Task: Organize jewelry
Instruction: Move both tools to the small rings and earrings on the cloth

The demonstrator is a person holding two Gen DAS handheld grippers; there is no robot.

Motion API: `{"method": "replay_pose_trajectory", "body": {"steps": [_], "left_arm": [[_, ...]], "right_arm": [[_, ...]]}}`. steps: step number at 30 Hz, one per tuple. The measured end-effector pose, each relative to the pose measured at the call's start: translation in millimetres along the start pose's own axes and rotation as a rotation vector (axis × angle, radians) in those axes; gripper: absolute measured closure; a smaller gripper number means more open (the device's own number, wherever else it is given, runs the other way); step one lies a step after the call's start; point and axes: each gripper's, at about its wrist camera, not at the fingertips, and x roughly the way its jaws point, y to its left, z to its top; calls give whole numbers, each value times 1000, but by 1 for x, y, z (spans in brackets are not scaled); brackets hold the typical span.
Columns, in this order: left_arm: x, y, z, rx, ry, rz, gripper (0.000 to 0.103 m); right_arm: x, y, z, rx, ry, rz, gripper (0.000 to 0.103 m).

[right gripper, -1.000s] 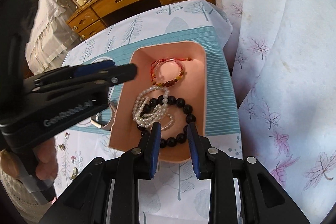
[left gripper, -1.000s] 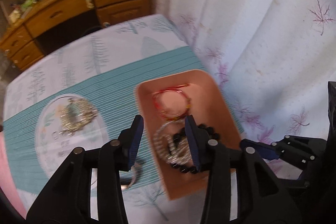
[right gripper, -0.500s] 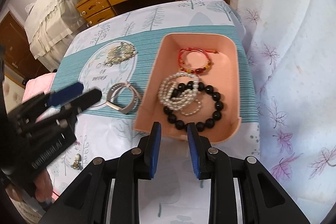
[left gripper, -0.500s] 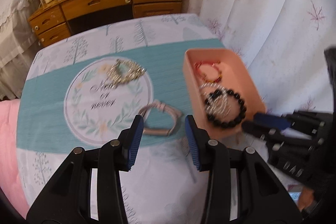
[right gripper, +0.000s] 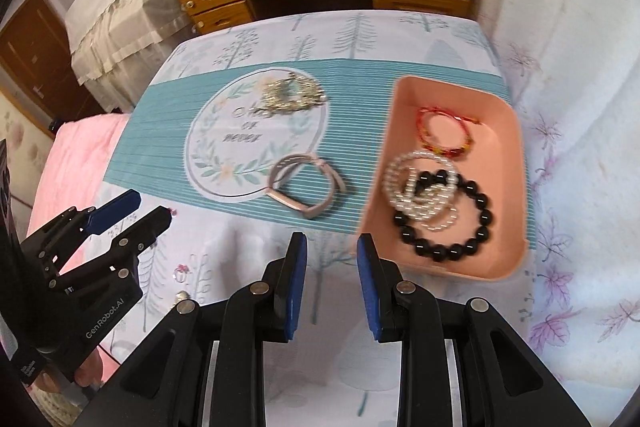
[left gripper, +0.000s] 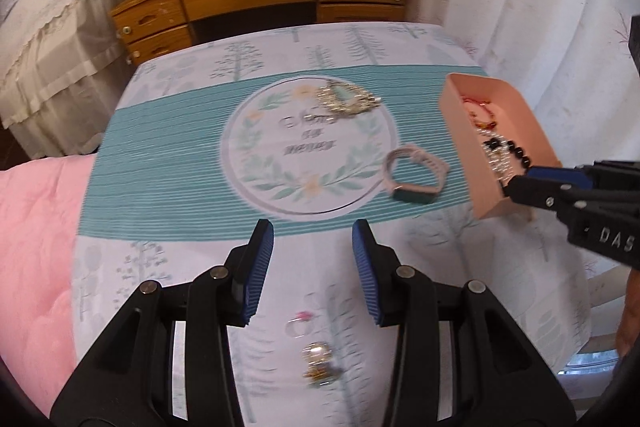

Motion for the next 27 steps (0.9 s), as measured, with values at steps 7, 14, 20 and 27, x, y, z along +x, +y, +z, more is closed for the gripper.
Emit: {"method": "replay_pose_trajectory", "body": {"steps": [7,14,20,27], "left_arm": [[-3,40,-17,-37,1,51,65],[3,69,-29,-65,19,68,65],[13,98,-39,-114,46,76,65],[33,145,-53,-234,109,60,65]], "right_arm": [[11,37,6,-57,19,8,77],[25,65,10,-97,45,13,77],[44,82,15,-106,80,16,77],[69,93,40,-93,100,18,77]]}}
